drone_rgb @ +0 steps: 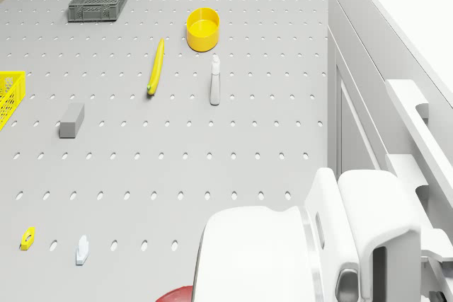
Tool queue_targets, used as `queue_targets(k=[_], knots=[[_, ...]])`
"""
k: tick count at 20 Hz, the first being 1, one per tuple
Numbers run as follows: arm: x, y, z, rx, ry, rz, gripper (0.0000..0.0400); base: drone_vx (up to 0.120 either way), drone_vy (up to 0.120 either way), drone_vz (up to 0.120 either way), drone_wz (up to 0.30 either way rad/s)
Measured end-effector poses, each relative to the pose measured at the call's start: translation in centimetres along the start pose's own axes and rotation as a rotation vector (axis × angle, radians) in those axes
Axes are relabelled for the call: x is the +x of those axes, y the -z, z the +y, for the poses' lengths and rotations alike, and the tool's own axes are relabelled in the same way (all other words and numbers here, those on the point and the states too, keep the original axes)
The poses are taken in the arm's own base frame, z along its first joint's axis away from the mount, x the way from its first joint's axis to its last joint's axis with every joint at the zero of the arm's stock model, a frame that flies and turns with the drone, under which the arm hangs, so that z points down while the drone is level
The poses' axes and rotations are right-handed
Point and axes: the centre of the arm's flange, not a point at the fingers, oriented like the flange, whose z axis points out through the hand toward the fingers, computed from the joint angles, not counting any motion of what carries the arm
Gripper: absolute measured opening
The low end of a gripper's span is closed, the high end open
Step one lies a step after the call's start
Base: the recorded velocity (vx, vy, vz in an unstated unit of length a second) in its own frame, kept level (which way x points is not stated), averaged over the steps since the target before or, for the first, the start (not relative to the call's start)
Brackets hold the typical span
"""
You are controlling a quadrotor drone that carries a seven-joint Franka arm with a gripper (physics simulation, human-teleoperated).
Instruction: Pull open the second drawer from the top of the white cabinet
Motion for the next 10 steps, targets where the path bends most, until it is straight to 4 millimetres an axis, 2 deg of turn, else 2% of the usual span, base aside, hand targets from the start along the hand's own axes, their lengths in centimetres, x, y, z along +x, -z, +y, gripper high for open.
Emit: queue_targets(k=[9,10], knots=[[-0.1,-1.1,-0.2,0.000,0.000,0.000,0.0300,0.000,0.000,0.000,0.000],[-0.1,-1.2,-0.2,0.000,0.000,0.000,0.0284,0.000,0.000,0.000,0.000]])
